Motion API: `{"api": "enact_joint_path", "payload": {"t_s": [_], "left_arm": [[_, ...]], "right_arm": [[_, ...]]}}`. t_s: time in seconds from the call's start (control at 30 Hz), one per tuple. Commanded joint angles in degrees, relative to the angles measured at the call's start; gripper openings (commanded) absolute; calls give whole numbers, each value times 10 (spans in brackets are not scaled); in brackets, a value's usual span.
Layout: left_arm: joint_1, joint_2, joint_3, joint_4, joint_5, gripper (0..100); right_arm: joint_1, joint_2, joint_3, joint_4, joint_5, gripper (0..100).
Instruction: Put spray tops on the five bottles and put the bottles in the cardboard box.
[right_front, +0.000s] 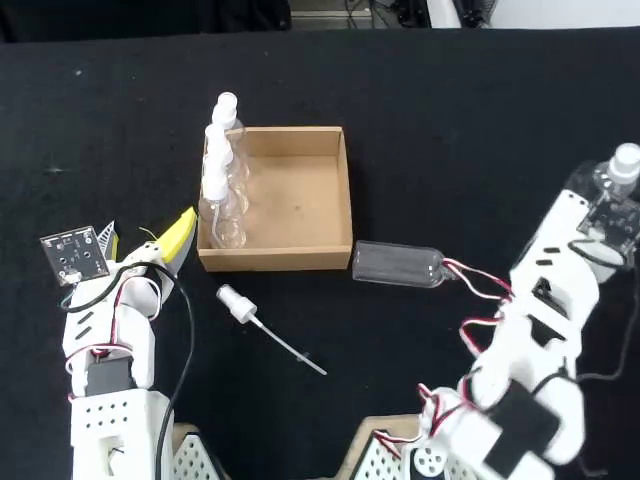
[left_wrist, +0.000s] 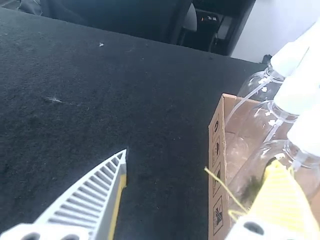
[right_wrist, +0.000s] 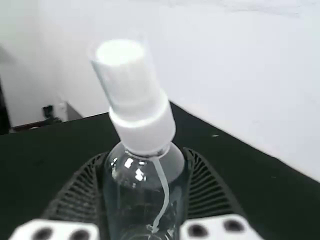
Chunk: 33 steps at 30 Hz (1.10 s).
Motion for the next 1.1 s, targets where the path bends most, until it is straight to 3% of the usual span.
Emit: {"api": "enact_joint_path", "payload": {"t_s": [0.0,0.43,0.73,0.8,0.97,1.07], "left_arm": [[7,-8,9,-13,-5,374],[3,-8,9,-13,-5,374],[-58,-8,-3,-13,0,373],[-71,-8,-5,-13,0,339],[-79,-8,-6,-13,0,148],[-77,-8,-2,-22,-4,122]], "right_arm": [[-67,-85,-16,76,-1,11],[-330,-134,-73,213,-3,11],[-415,-38,-198,288,-4,11],[-426,-9,-219,287,-4,11],[-433,43,-263,289,-4,11],[-441,54,-282,290,-19,11]]}}
